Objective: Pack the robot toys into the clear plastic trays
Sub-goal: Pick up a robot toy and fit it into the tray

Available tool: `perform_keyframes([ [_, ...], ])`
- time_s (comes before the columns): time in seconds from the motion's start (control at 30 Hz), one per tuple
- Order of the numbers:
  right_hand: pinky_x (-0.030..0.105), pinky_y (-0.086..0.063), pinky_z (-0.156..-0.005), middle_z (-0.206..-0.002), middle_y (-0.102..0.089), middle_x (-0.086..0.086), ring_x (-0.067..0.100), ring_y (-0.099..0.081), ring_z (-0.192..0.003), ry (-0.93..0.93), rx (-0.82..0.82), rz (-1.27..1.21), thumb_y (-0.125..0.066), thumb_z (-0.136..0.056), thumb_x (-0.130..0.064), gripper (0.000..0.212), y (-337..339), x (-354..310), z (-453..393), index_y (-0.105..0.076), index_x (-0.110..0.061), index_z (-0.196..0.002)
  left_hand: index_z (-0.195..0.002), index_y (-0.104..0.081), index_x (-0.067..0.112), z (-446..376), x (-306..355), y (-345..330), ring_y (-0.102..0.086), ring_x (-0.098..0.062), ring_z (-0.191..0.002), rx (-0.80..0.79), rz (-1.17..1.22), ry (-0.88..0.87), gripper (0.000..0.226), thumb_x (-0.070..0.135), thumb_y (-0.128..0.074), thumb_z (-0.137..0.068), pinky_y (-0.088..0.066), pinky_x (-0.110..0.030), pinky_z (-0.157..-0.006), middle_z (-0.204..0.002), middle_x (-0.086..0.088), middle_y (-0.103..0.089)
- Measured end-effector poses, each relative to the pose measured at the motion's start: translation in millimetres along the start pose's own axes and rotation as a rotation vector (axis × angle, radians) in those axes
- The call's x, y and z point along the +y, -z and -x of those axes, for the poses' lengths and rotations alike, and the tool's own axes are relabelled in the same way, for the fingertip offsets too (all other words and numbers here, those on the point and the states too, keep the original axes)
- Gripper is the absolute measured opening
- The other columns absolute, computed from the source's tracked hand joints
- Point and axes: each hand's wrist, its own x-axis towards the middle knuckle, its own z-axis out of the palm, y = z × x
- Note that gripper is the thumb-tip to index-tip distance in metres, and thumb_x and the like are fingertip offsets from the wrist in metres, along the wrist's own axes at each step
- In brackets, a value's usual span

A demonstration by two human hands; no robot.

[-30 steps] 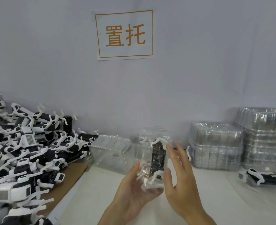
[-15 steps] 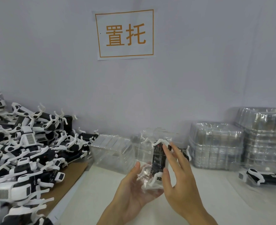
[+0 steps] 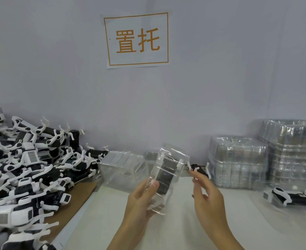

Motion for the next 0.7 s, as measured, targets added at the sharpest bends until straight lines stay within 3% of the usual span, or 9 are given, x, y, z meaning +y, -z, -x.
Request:
perform_keyframes([
  [0.07,0.030,-0.054,-0.071,-0.108,-0.068,-0.016,0.010,-0.065,-0.103,-0.174,0.055,-0.094,-0.046,-0.101,-0.006,0.036,6.4,6.2,-6.5,-0.067,-0.035,-0.105,-0.110,-0.074,0.039,-0.1,-0.3,3.9,-0.070,-0.008,-0.091,0.070,-0.129,-0.070,0.060,0.050,-0.089,-0.053,-0.059,-0.032,-0.078,-0.106,0.019,-0.073],
  [0.17,0.034,-0.052,-0.067,-0.104,-0.071,0.005,0.023,-0.069,-0.094,-0.422,0.076,-0.278,-0.048,-0.101,-0.015,0.022,17.4,9.5,-15.7,-0.067,-0.023,-0.108,-0.108,-0.071,0.046,-0.3,-1.7,7.6,-0.060,0.013,-0.102,0.159,-0.510,-0.280,0.051,0.040,-0.092,-0.062,-0.048,-0.008,-0.079,-0.107,0.034,-0.067],
  [0.2,0.035,-0.052,-0.067,-0.105,-0.072,0.008,0.026,-0.069,-0.093,-0.491,0.061,-0.339,-0.050,-0.101,-0.020,0.019,20.4,9.2,-17.9,-0.067,-0.020,-0.111,-0.109,-0.069,0.047,-1.4,-3.0,7.9,-0.056,0.013,-0.107,0.175,-0.634,-0.347,0.051,0.038,-0.092,-0.064,-0.046,-0.006,-0.082,-0.110,0.034,-0.065],
  [0.3,0.037,-0.053,-0.066,-0.105,-0.071,0.010,0.032,-0.070,-0.090,-0.627,-0.017,-0.409,-0.056,-0.098,-0.037,0.025,27.1,8.2,-21.2,-0.065,-0.018,-0.110,-0.115,-0.059,0.051,-2.3,-9.2,7.8,-0.045,0.003,-0.124,0.112,-0.872,-0.431,0.061,0.036,-0.091,-0.065,-0.041,-0.021,-0.104,-0.127,0.034,-0.049],
  [0.37,0.037,-0.054,-0.068,-0.106,-0.068,0.010,0.031,-0.070,-0.090,-0.663,-0.085,-0.371,-0.059,-0.093,-0.048,0.032,28.2,8.3,-20.7,-0.064,-0.021,-0.110,-0.117,-0.050,0.058,-1.8,-12.9,9.5,-0.028,0.001,-0.139,0.054,-0.987,-0.460,0.067,0.039,-0.090,-0.067,-0.023,-0.010,-0.111,-0.134,0.040,-0.038],
  [0.43,0.036,-0.053,-0.069,-0.107,-0.067,0.008,0.028,-0.069,-0.089,-0.650,-0.145,-0.303,-0.065,-0.087,-0.050,0.039,25.5,9.4,-18.2,-0.064,-0.022,-0.115,-0.121,-0.042,0.062,-1.2,-13.2,11.5,-0.001,0.008,-0.144,-0.010,-1.075,-0.492,0.071,0.042,-0.087,-0.070,-0.003,-0.001,-0.107,-0.137,0.049,-0.027],
  [0.57,0.031,-0.051,-0.066,-0.103,-0.066,0.003,0.022,-0.063,-0.085,-0.583,-0.149,-0.227,-0.070,-0.088,-0.039,0.042,18.9,14.0,-15.0,-0.064,-0.018,-0.124,-0.129,-0.035,0.058,-3.5,-11.0,14.4,0.013,0.010,-0.144,-0.078,-1.186,-0.659,0.079,0.040,-0.087,-0.072,0.003,-0.009,-0.114,-0.142,0.048,-0.021],
  [0.7,0.029,-0.051,-0.063,-0.078,-0.066,-0.003,0.019,-0.060,-0.084,-0.523,-0.131,-0.233,-0.071,-0.087,-0.035,0.016,19.3,16.6,-15.1,-0.075,-0.024,-0.097,-0.127,-0.033,0.060,-3.1,-9.0,14.1,0.015,0.003,-0.147,-0.076,-1.214,-0.703,0.076,0.039,-0.085,-0.074,0.005,-0.003,-0.110,-0.143,0.051,-0.014],
])
